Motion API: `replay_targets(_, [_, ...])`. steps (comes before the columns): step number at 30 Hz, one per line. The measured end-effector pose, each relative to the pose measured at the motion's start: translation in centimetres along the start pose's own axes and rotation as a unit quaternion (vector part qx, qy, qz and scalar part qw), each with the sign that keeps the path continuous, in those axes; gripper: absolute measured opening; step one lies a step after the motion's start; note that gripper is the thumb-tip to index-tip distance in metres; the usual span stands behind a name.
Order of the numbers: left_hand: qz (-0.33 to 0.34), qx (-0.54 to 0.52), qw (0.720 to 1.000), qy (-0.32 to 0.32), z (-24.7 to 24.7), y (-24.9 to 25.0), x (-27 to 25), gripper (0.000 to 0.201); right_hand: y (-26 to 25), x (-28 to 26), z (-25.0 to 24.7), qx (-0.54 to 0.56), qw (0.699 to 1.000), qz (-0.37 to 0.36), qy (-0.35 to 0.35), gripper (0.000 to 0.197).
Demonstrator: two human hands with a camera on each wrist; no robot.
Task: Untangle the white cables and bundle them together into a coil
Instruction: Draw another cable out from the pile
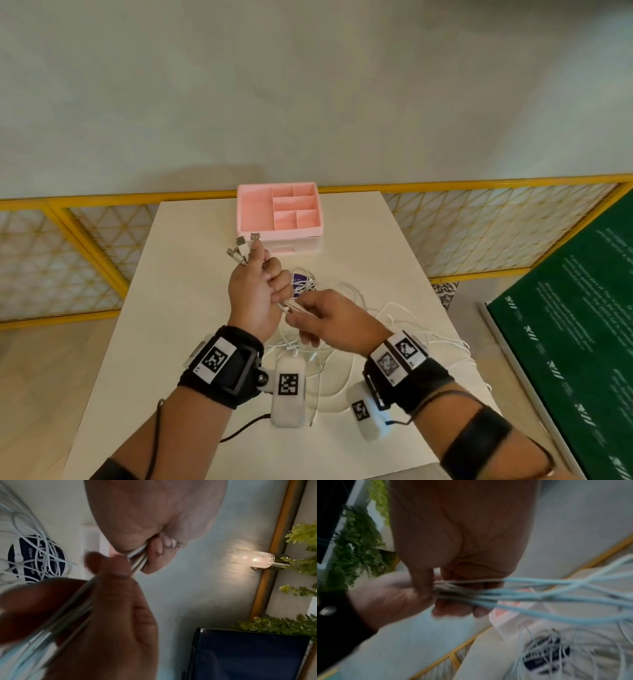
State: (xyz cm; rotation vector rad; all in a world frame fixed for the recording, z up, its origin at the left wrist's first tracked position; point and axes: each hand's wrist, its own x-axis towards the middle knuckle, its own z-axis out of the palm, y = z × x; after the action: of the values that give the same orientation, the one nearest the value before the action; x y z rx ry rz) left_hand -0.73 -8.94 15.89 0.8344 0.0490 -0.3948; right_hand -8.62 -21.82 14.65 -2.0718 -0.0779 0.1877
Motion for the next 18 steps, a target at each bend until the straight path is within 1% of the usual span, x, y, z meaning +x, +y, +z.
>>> replay_targets(2, [0.003, 0.01, 1.0, 0.008, -0.5, 0.2, 0.5, 0.038, 1.3, -0.1, 1.3, -0.036, 0.999, 0.003, 0.007, 0.034])
replay_targets(4, [0.002, 0.03, 0.999, 0.029, -1.4, 0.6, 1.0, 0.038, 3.6, -0.9, 1.4, -0.077, 0.997, 0.014, 0.007, 0.041])
replay_targets(6, [0.003, 0.036, 0.998, 0.056, -2.5, 0.8, 1.2, 0.038, 6.3, -2.2, 0.5, -0.122, 0.991, 0.057, 0.0, 0.044])
replay_targets(8, [0.008, 0.031, 0.996, 0.081, -3.3, 0.9, 1.6, 0.038, 9.2, -3.8, -1.3, -0.154, 0.982, 0.112, 0.017, 0.046])
replay_targets(11, [0.014, 0.037, 0.99, 0.133, -4.6, 1.0, 2.4, 0.038, 13.3, -6.5, -4.1, -0.2, 0.958, 0.194, 0.063, 0.052])
replay_targets(13, [0.013, 0.04, 0.987, 0.156, -5.3, 0.8, 3.0, 0.04, 15.8, -8.6, -5.9, -0.234, 0.935, 0.25, 0.085, 0.052])
replay_targets(15, [0.008, 0.04, 0.985, 0.166, -5.8, 0.5, 3.3, 0.04, 17.5, -10.3, -7.6, -0.27, 0.914, 0.286, 0.1, 0.051])
replay_targets(18, [0.001, 0.036, 0.984, 0.175, -6.3, -0.4, 3.3, 0.041, 18.7, -12.0, -9.9, -0.3, 0.888, 0.328, 0.117, 0.044])
